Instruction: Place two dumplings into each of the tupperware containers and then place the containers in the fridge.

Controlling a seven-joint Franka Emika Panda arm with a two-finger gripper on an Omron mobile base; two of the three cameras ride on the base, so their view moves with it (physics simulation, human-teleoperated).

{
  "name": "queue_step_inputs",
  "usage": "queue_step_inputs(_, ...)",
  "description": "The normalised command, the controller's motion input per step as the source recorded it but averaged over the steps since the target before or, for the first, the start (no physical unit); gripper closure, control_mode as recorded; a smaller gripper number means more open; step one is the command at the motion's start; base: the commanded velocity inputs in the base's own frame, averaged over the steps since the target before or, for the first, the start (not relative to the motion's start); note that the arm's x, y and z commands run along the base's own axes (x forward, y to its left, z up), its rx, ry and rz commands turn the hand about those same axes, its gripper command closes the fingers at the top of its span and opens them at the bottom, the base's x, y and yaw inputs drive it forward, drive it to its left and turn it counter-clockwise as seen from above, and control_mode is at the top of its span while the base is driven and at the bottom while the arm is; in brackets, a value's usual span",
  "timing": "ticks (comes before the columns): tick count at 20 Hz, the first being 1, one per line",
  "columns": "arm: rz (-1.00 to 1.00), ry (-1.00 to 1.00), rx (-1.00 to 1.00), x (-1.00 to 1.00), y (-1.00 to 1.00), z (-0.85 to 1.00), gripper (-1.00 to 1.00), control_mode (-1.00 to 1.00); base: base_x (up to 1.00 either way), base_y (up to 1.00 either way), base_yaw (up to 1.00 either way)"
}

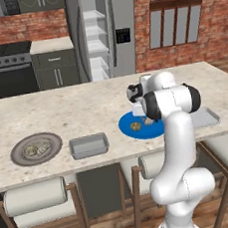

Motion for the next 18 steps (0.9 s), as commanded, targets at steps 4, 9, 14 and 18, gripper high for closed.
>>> queue_step_inputs(4,0.0,0.0,0.0,0.0,0.0,0.0,1.0,-1.0,0.0,0.0,0.0)
queue_step_inputs(9,0.0,0.05,0.0,-0.11,-0.18,0.31,1.0,-1.0,0.0,0.0,0.0)
queue_step_inputs(14,0.07,0.03,0.0,-0.66,-0.32,0.55,1.0,-1.0,0.0,0.0,0.0)
queue_step_inputs(18,0.09,0.02,0.0,-0.74,-0.63,0.45,1.0,-1.0,0.0,0.0,0.0)
